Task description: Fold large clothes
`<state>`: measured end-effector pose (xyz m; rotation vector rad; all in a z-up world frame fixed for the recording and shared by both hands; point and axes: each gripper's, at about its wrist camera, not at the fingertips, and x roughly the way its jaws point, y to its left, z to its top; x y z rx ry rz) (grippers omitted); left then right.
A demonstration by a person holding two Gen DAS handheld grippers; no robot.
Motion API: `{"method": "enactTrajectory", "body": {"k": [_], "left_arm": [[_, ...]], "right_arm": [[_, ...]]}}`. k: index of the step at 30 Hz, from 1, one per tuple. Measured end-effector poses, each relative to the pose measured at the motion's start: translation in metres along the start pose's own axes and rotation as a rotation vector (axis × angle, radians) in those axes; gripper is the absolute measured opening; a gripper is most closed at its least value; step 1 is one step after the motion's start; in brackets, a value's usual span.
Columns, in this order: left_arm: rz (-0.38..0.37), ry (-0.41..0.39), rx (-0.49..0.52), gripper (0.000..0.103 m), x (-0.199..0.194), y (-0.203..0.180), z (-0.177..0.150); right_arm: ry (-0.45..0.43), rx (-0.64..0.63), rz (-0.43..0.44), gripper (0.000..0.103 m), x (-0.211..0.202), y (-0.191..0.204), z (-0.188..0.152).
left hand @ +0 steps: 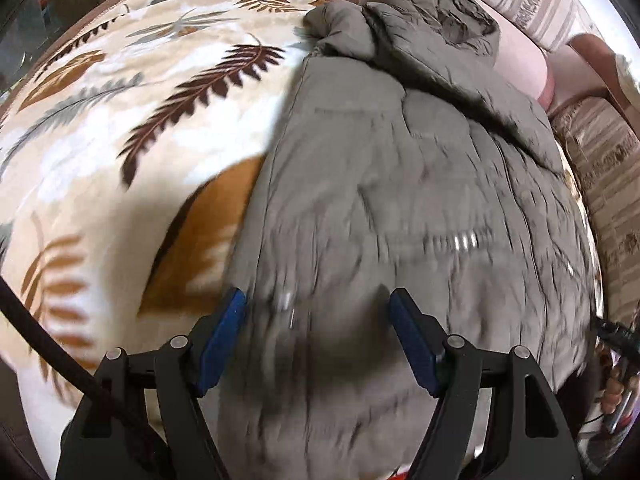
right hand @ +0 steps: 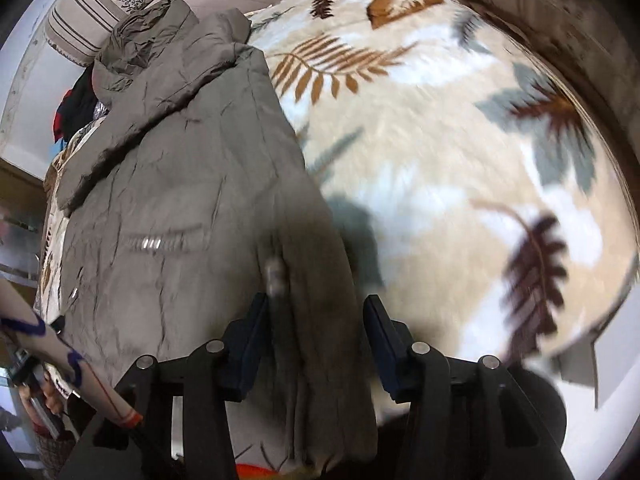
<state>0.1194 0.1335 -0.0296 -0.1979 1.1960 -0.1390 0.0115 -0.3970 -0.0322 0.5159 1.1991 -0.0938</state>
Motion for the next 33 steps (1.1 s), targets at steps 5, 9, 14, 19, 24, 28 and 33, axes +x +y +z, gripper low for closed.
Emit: {"method": "enactTrajectory", "body": {"k": [5, 9, 14, 19, 24, 28, 33], "left_arm": [[-0.032, -0.055, 0.019, 0.073, -0.054, -0.002, -0.017], [-0.033, -0.18, 0.044, 0.073, -0.102, -0.017, -0.001], [-0.059, -0.272, 0.039, 0.077, -0.11, -0.036, 0.033], [-0.084, -0.256, 0.061, 0.077, -0.074, -0.059, 0.07], [-0.072, -0.255, 0.093, 0.077, -0.032, -0.075, 0.102], [0.003, -0.285, 0.115, 0.077, -0.002, -0.076, 0.121], [-0.047, -0.299, 0.114, 0.077, 0.026, -0.056, 0.126]], "right_arm": [[-0.055, -0.109, 0.063, 0.067, -0.054, 0.042, -0.008], [-0.108, -0.201, 0.19, 0.068, -0.096, 0.096, 0.011], [-0.188, -0.297, 0.275, 0.079, -0.121, 0.174, 0.056], [-0.2, -0.302, 0.254, 0.079, -0.098, 0.237, 0.115], [-0.185, -0.282, 0.19, 0.079, -0.055, 0.292, 0.188], [-0.198, -0.278, 0.099, 0.079, -0.002, 0.34, 0.262], [-0.229, -0.211, 0.047, 0.079, 0.053, 0.38, 0.343]]}}
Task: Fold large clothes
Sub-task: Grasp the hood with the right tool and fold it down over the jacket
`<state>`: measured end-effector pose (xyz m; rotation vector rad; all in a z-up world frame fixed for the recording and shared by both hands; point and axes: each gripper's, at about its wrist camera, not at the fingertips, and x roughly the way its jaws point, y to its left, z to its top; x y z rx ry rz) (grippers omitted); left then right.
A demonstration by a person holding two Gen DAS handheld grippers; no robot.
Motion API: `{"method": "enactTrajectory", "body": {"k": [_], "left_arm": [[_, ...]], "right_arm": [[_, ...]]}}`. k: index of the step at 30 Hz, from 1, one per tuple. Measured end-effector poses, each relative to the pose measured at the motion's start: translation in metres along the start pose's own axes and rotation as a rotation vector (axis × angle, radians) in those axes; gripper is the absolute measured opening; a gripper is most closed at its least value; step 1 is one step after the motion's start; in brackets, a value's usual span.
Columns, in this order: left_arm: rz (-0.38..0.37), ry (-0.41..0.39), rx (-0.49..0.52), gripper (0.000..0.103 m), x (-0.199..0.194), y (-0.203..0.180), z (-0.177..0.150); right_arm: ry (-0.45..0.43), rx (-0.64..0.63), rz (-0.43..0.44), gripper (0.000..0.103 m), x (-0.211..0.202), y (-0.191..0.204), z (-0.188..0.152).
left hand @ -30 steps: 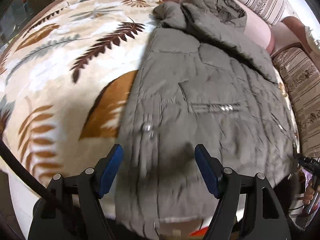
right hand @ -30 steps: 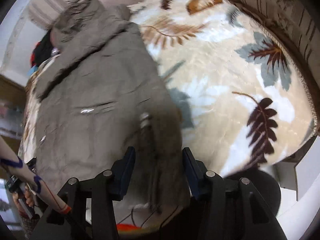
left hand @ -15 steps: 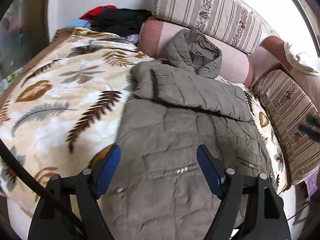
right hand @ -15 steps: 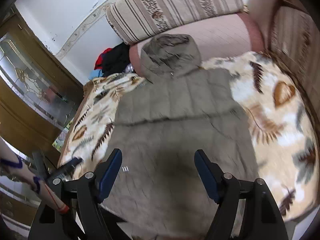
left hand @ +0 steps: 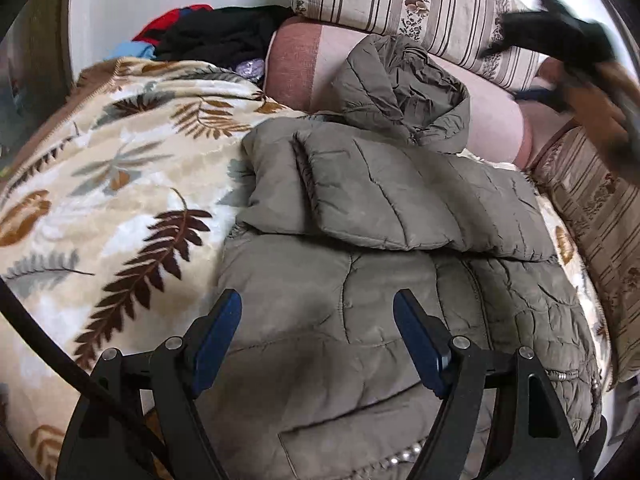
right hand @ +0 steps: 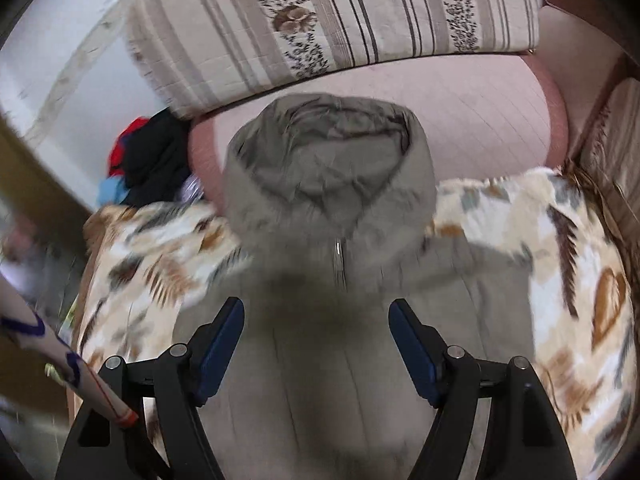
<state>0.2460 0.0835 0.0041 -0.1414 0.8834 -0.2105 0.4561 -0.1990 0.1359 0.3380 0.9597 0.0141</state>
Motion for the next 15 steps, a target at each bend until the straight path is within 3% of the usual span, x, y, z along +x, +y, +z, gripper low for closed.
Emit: {"method": "enactTrajectory", "body": {"k": [7, 15], "left_arm": [[-0.115, 0.017, 0.001, 0.077, 0.019, 0.012, -0.01], [-0.162, 0.05, -0.018, 0.077, 0.031, 0.014, -0.016]], "right_arm": [[-0.071, 0.156, 0.059, 0.091, 0.068, 0.014, 0.08], [-0.082, 0.382, 0.093, 0.093, 0.141, 0.012, 0.133]]}}
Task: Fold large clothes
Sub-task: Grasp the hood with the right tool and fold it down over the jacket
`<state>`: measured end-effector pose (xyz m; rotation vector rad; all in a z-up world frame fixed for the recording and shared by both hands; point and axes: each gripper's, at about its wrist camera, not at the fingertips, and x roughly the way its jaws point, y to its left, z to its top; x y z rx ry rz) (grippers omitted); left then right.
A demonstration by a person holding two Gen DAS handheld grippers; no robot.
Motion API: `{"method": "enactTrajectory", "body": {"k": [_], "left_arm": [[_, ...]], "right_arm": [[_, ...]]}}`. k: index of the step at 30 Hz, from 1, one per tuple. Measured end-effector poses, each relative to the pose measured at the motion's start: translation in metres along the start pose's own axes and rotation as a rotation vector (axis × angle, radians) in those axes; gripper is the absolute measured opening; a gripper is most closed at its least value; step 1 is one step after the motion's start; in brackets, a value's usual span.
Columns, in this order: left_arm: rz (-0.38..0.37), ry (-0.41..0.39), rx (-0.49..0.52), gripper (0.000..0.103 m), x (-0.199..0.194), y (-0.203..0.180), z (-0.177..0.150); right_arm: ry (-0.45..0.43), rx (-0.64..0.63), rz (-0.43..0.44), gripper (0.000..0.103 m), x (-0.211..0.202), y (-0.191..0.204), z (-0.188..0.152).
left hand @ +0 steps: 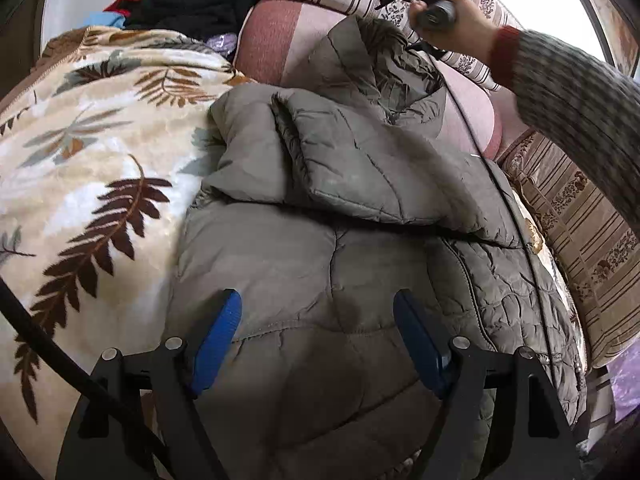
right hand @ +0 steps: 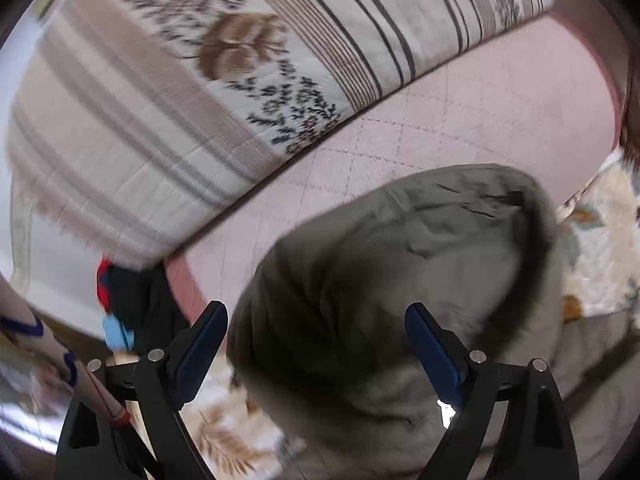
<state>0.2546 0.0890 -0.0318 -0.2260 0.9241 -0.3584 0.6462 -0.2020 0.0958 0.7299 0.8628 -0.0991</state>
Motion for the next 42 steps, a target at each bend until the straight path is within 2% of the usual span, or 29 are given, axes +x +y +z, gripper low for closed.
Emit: {"method": "enactTrajectory", "body": {"k": [5, 6, 7, 9, 10, 15, 20, 24, 27, 30, 34, 35, 38, 41, 42], "left_arm": [[-0.007, 0.027, -0.004, 0.077, 0.009, 0.001, -0.002], [-0.008, 0.029, -0.005, 0.077, 0.01, 0.002, -0.002], [-0.01, 0.032, -0.007, 0.077, 0.01, 0.002, -0.002], [-0.014, 0.034, -0.013, 0.077, 0.01, 0.003, -0.002], [-0.017, 0.033, -0.016, 0.077, 0.009, 0.003, -0.002], [-0.042, 0.034, -0.049, 0.077, 0.003, 0.006, -0.003], [-0.082, 0.027, -0.067, 0.077, -0.008, 0.006, -0.004], [-0.094, -0.001, -0.084, 0.077, -0.021, 0.008, -0.004], [-0.071, -0.031, -0.104, 0.077, -0.031, 0.017, -0.002], [-0.053, -0.047, -0.143, 0.077, -0.037, 0.03, 0.001], [-0.058, -0.052, -0.195, 0.077, -0.038, 0.044, 0.003], [-0.056, -0.053, -0.2, 0.077, -0.038, 0.046, 0.004], [-0.018, -0.052, -0.189, 0.077, -0.035, 0.046, 0.001], [-0.007, -0.048, -0.178, 0.077, -0.036, 0.045, -0.001], [-0.014, -0.048, -0.177, 0.077, -0.035, 0.045, 0.0]], "right_arm": [[0.023, 0.088, -0.017, 0.092, 0.037, -0.013, 0.011], [0.033, 0.07, -0.021, 0.076, 0.04, -0.013, 0.01], [0.055, 0.04, -0.031, 0.044, 0.043, -0.013, 0.008], [0.08, -0.012, -0.024, 0.017, 0.04, -0.011, 0.002], [0.065, -0.049, -0.033, 0.011, 0.031, -0.008, -0.003], [0.028, -0.2, -0.064, 0.006, -0.029, 0.001, -0.035], [0.004, -0.323, -0.068, 0.005, -0.114, -0.004, -0.083], [0.025, -0.398, -0.032, 0.005, -0.184, -0.027, -0.141], [0.066, -0.439, -0.021, 0.005, -0.218, -0.048, -0.195], [0.118, -0.452, -0.023, 0.004, -0.244, -0.087, -0.253], [0.241, -0.414, -0.024, 0.001, -0.219, -0.122, -0.307], [0.254, -0.413, -0.057, 0.001, -0.202, -0.129, -0.313], [0.267, -0.441, -0.135, 0.001, -0.166, -0.139, -0.32], [0.254, -0.437, -0.137, 0.003, -0.172, -0.14, -0.317], [0.24, -0.452, -0.131, 0.011, -0.179, -0.137, -0.313]]}}
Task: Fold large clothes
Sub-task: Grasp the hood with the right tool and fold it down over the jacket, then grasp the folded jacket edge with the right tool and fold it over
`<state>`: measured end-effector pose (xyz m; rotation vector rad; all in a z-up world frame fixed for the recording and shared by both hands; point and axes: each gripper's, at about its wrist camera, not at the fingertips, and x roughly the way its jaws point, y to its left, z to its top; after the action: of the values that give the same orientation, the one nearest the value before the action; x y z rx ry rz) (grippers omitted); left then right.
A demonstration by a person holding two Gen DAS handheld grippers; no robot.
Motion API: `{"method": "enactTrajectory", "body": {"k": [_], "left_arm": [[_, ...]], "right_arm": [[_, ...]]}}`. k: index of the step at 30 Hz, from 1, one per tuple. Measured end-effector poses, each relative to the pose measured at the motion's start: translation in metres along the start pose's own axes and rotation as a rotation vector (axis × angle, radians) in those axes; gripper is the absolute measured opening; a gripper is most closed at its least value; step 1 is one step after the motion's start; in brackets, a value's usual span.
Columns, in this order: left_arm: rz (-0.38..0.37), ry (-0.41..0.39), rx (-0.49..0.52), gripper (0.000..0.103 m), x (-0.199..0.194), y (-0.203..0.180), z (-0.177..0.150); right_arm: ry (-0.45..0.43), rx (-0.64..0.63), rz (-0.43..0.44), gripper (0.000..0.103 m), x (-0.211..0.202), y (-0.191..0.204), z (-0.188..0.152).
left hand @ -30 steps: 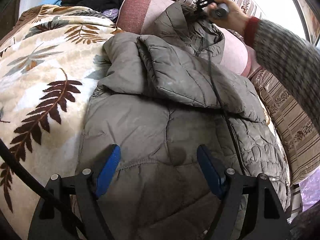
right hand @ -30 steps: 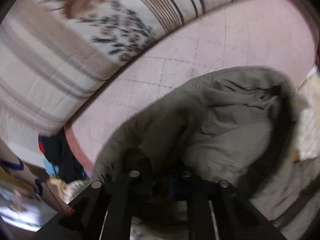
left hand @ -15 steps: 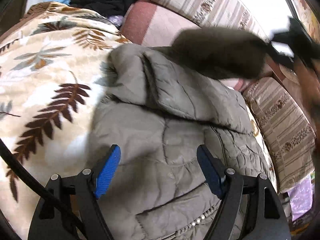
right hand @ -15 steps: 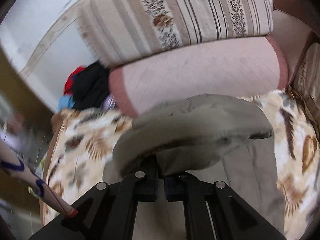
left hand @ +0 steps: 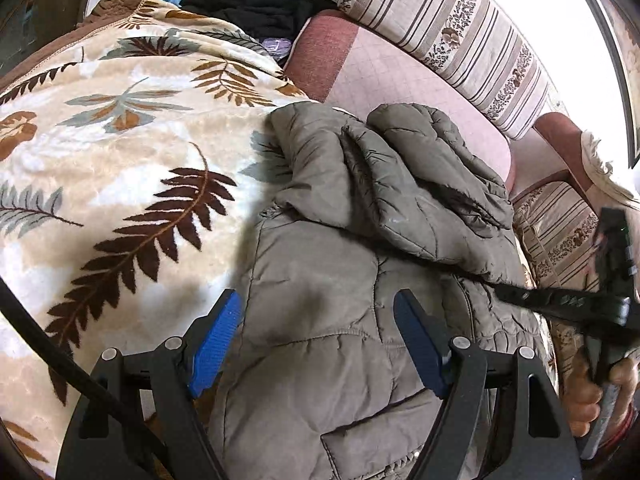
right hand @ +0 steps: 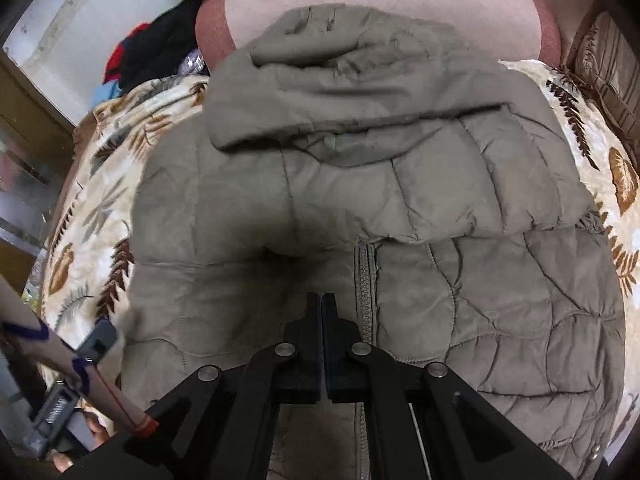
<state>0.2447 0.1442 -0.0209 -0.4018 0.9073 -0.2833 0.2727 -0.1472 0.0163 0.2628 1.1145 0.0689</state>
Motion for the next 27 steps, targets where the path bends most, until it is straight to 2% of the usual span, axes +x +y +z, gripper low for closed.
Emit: {"method": "enactTrajectory", "body": {"k": [1, 2, 3, 4, 6, 8, 10, 12, 13, 14, 15, 16, 20, 22, 24, 25, 27], "left_arm": [[-0.005, 0.001, 0.001, 0.077, 0.001, -0.001, 0.001], [-0.008, 0.002, 0.003, 0.077, 0.002, -0.002, 0.002], [-0.01, 0.004, 0.005, 0.077, 0.003, -0.003, 0.002], [-0.014, 0.009, 0.008, 0.077, 0.003, -0.004, 0.002], [-0.019, 0.011, 0.016, 0.077, 0.003, -0.005, 0.001], [-0.013, 0.008, 0.024, 0.077, 0.003, -0.007, 0.002], [-0.005, 0.008, 0.027, 0.077, 0.006, -0.008, 0.002], [0.011, 0.02, 0.028, 0.077, 0.01, -0.007, 0.002], [0.019, 0.027, 0.027, 0.077, 0.013, -0.006, 0.001], [0.025, 0.034, 0.024, 0.077, 0.015, -0.005, 0.001], [0.028, 0.039, 0.02, 0.077, 0.016, -0.004, 0.002], [0.027, 0.039, 0.017, 0.077, 0.016, -0.002, 0.003], [0.031, 0.025, 0.006, 0.077, 0.013, 0.001, 0.007], [0.031, 0.027, -0.006, 0.077, 0.013, 0.004, 0.007], [0.033, 0.028, -0.017, 0.077, 0.011, 0.007, 0.006], [0.038, 0.024, -0.019, 0.077, 0.01, 0.008, 0.006], [0.047, 0.009, -0.026, 0.077, 0.005, 0.011, 0.007]], "right_arm": [[-0.033, -0.025, -0.009, 0.028, -0.011, 0.002, 0.005], [-0.067, -0.041, -0.023, 0.039, -0.019, 0.004, 0.01], [-0.123, -0.062, -0.057, 0.059, -0.03, 0.007, 0.016], [-0.188, -0.082, -0.107, 0.071, -0.039, 0.009, 0.026], [-0.25, -0.099, -0.167, 0.072, -0.041, 0.017, 0.045], [-0.26, -0.119, -0.202, 0.072, -0.026, 0.024, 0.072], [-0.259, -0.141, -0.277, 0.072, 0.0, 0.03, 0.098], [-0.224, -0.147, -0.346, 0.072, 0.026, 0.028, 0.111], [-0.147, -0.139, -0.363, 0.072, 0.047, 0.022, 0.115], [-0.068, -0.122, -0.351, 0.071, 0.06, 0.015, 0.115], [0.031, -0.092, -0.298, 0.065, 0.075, 0.007, 0.106], [0.063, -0.084, -0.261, 0.063, 0.079, 0.005, 0.093], [0.086, -0.164, -0.229, 0.062, 0.069, 0.013, 0.049], [0.072, -0.191, -0.238, 0.062, 0.066, 0.013, 0.043], [0.022, -0.192, -0.277, 0.062, 0.056, 0.013, 0.049], [-0.036, -0.182, -0.288, 0.062, 0.042, 0.017, 0.05], [-0.14, -0.204, -0.251, 0.062, 0.015, 0.031, 0.045]]}}
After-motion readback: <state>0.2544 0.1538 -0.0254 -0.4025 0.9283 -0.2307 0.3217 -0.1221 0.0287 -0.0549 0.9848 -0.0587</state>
